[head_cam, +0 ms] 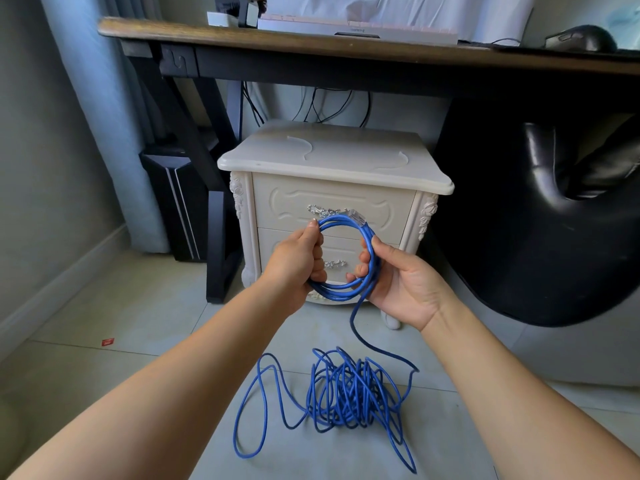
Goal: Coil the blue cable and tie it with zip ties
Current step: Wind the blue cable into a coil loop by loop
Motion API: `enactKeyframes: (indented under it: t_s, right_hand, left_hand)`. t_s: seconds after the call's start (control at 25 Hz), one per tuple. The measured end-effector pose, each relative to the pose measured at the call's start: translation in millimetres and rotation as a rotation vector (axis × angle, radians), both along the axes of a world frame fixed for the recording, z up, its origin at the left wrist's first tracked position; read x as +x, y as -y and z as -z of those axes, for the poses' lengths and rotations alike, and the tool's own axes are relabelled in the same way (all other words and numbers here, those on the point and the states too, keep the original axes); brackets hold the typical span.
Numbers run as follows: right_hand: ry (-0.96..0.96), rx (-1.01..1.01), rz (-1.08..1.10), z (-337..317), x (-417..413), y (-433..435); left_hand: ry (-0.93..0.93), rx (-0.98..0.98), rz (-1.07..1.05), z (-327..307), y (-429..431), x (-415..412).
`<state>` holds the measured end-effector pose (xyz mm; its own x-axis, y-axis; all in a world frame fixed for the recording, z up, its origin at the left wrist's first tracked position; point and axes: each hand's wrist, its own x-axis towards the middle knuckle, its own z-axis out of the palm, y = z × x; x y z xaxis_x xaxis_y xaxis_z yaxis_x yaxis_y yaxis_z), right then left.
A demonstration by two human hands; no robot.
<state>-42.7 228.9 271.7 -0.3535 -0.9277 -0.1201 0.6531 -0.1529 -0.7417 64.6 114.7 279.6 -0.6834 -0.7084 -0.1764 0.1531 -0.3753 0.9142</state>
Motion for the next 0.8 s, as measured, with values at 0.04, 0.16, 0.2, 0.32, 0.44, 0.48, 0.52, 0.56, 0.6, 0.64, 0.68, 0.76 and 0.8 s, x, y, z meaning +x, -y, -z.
enactKeyframes:
  t_s: [0.04, 0.16, 0.2, 0.32, 0.44, 0.48, 0.52, 0.56, 0.6, 0.64, 0.68, 0.76, 0.8]
  right_hand:
    - [0.002, -0.020, -0.040, 1.9, -1.4, -0.5]
    - [-0.019, -0.024, -0.098, 3.1, -4.0, -0.9]
    - [-0.036, -0.001, -0.091, 0.8, -3.4, -0.6]
    - [-0.100, 0.078, -0.065, -9.4, -1.3, 2.0]
    - [-0.224, 0.155, 0.044, -11.5, -3.8, 4.1]
    - [-0.301, 0.182, 0.067, -10.7, -4.3, 3.6]
    - [-0.393, 0.208, 0.077, -10.6, -4.0, 3.1]
    - [-0.506, 0.234, 0.072, -11.1, -2.6, 2.3]
    - [-0.642, 0.270, 0.062, -10.1, -1.9, 3.0]
    - [-0.796, 0.319, 0.050, -9.8, -0.7, 3.6]
    - [-0.955, 0.381, 0.041, -8.1, -0.1, 5.1]
    - [-1.196, 0.453, 0.004, -4.1, 3.9, 8.1]
    - [-1.221, 0.447, -0.005, -3.0, 6.2, 9.0]
  left_hand:
    - [0.003, -0.007, 0.001, -1.0, 0.4, 1.0]
    - [0.006, -0.014, 0.010, -2.1, 1.3, 3.4]
    - [0.001, -0.012, 0.012, -2.0, 1.7, 4.5]
    - [-0.029, -0.002, 0.048, -2.7, 4.6, 9.9]
    - [-0.006, -0.028, 0.159, -7.5, 5.9, 15.6]
    - [0.024, -0.055, 0.200, -8.8, 6.6, 17.1]
    - [0.063, -0.088, 0.238, -9.8, 7.5, 18.6]
    - [0.108, -0.133, 0.271, -10.1, 8.7, 20.3]
    - [0.160, -0.203, 0.303, -9.8, 9.8, 21.5]
    - [0.216, -0.302, 0.335, -9.4, 10.0, 22.7]
    - [0.274, -0.418, 0.366, -8.9, 9.2, 23.5]
    - [0.359, -0.618, 0.417, -6.3, 6.2, 23.7]
    - [0.377, -0.672, 0.429, -4.4, 5.4, 22.8]
